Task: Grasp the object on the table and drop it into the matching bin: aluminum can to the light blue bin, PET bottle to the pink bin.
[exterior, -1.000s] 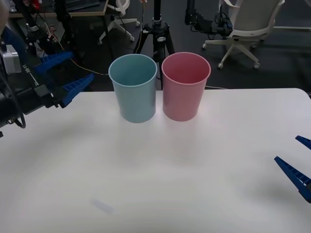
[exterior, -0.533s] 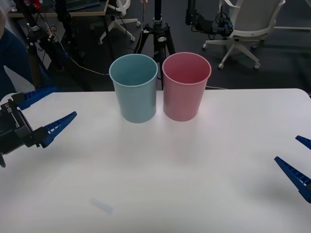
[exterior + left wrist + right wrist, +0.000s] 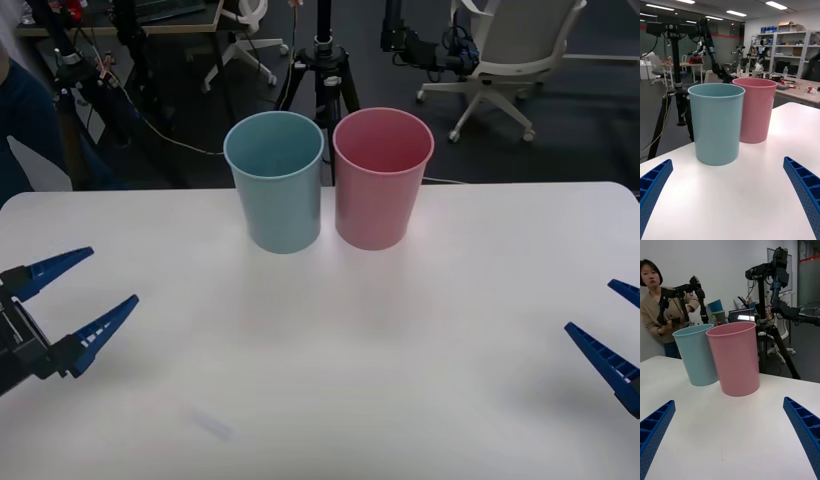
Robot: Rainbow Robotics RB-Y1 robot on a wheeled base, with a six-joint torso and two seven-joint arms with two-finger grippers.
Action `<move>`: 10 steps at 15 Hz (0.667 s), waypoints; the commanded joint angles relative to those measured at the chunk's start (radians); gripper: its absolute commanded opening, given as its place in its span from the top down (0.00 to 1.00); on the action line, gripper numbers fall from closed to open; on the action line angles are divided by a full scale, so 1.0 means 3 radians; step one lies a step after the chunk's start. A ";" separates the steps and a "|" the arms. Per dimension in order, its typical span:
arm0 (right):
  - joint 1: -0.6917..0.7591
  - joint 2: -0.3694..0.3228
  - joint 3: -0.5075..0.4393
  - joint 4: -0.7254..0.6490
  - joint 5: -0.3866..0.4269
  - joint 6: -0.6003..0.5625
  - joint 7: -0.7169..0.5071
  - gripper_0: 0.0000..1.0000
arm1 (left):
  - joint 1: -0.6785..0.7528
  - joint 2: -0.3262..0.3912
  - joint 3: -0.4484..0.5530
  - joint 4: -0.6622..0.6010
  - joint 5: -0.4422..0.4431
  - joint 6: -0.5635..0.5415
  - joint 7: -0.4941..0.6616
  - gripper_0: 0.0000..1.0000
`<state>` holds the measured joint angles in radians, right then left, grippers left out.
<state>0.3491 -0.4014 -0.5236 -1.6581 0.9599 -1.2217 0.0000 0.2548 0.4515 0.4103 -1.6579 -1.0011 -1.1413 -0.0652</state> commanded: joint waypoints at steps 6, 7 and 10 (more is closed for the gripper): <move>0.0000 0.0000 0.0000 0.0000 0.0000 0.0000 0.0000 0.00 | 0.0536 -0.0043 0.0182 -0.0001 0.0228 -0.0204 -0.0115 0.00; 0.0000 0.0000 0.0000 0.0000 0.0000 0.0000 0.0000 0.00 | 0.0567 -0.0043 0.0197 -0.0006 0.0244 -0.0230 -0.0120 0.00; 0.0000 0.0000 0.0000 0.0000 0.0000 0.0000 0.0000 0.00 | 0.0603 -0.0043 0.0202 -0.0006 0.0264 -0.0235 -0.0130 0.00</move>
<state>0.3490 -0.4014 -0.5236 -1.6581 0.9599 -1.2217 0.0000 0.4341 0.4389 0.4702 -1.6598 -0.9255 -1.2126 -0.1040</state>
